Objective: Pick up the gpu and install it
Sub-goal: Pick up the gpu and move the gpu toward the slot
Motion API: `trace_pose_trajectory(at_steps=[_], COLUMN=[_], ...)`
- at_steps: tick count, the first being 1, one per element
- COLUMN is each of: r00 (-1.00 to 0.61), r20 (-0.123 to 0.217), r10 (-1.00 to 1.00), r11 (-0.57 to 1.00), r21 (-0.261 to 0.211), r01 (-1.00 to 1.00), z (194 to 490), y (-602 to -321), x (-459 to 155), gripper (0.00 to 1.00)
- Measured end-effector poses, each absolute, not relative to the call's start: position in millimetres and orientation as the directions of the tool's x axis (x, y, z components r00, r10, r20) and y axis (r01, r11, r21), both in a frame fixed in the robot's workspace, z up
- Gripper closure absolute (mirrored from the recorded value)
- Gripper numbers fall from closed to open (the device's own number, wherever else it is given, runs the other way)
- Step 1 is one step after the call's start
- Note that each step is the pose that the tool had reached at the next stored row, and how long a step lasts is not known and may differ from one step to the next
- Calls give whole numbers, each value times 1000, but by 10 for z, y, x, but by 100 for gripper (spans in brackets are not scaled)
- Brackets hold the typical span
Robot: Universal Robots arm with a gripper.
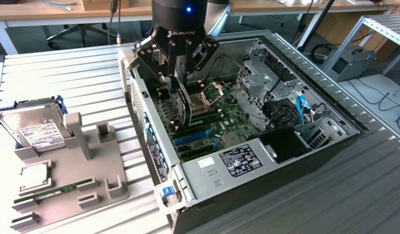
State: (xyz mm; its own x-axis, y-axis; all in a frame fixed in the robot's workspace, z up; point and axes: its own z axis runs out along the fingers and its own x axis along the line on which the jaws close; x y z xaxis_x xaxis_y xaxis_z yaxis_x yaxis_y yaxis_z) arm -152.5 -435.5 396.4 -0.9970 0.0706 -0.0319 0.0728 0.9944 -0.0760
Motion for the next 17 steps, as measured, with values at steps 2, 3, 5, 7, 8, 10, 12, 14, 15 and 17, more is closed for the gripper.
trace_pose_trajectory(at_steps=[2, 3, 5, 7, 8, 10, 12, 14, 15, 17], r00=[-997, -997, -997, -997, -997, -997, -997, -997, -997, -997], r20=[-32, -32, -32, -32, -32, -32, -32, -32, -32, -32], r10=[71, 71, 71, 71, 71, 71, 71, 71, 71, 71], r11=[994, 994, 994, 994, 994, 994, 994, 994, 994, 994], r21=[-76, -76, -76, -76, -76, -76, -76, -76, -76, -76], r01=[73, 73, 73, 73, 73, 73, 73, 73, 73, 73], z=[3960, 3958, 3954, 3949, 3947, 3942, 3920, 3876, 3858, 3810], y=[-4355, -4355, -4355, -4355, -4355, -4355, -4355, -4355, -4355, -4355], x=[-1519, -1517, -1513, -1509, -1507, -1505, -1495, -1491, -1491, -1486], gripper=[74, 74, 74, 74, 74, 74, 74, 74, 74, 74])
